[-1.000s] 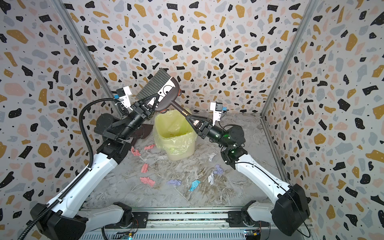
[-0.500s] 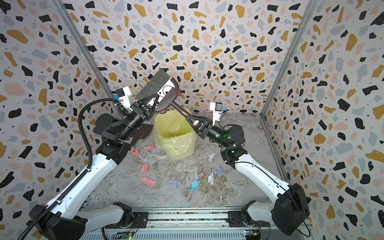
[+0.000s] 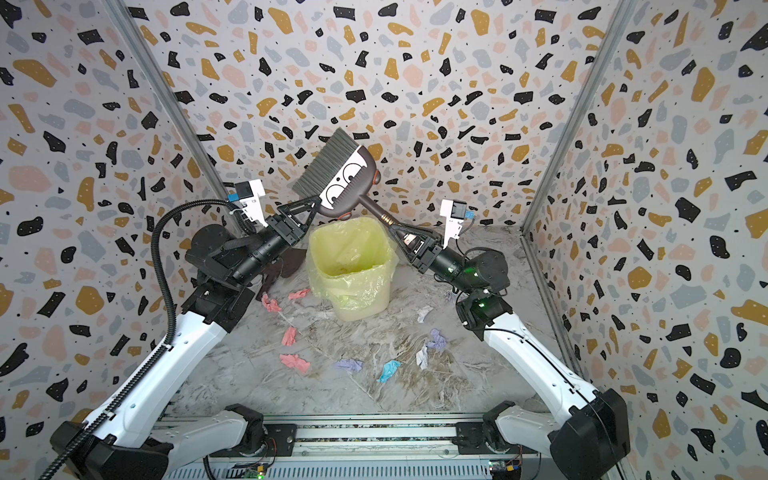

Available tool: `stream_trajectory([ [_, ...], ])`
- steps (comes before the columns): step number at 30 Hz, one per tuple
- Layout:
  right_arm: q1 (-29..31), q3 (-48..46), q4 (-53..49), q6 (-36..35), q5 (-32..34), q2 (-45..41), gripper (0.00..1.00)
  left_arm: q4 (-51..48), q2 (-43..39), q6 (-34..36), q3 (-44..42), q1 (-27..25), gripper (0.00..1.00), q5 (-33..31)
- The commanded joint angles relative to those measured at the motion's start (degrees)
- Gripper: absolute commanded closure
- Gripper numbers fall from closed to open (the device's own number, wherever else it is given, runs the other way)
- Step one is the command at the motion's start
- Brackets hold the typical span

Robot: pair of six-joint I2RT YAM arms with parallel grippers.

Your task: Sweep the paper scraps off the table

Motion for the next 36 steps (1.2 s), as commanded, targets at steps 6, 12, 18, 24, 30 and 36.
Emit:
stream_trajectory([
  [6,-9.4,-0.6,-7.8,-3.1,-0.7,-9.3,1.0,-30.6,-3.7,19.8,8.1,8.8,0.08,-9.4],
  [12,-18.6,0.1,-18.8,-6.2,-3.7,-14.2,1.0,-44.8,-0.6,30.1,6.5,15.6,0.08,-19.1],
  [18,-26.0,-0.1,-25.6,-7.5,-6.9,-16.5,1.0,-47.0,5.4,37.1,0.1,20.3,0.09,-21.4],
  [24,-29.0,-1.2,-26.3,-7.1,-8.9,-16.8,1.0,-49.2,15.9,43.8,-2.1,21.4,0.12,-30.0],
  [30,-30.1,-2.2,-25.9,-6.8,-9.5,-17.1,1.0,-47.8,25.8,46.6,-0.4,25.3,0.16,-31.7],
  [36,-30.5,-3.8,-25.0,-6.2,-9.6,-17.6,1.0,-45.9,35.7,48.3,5.3,27.1,0.21,-28.7],
])
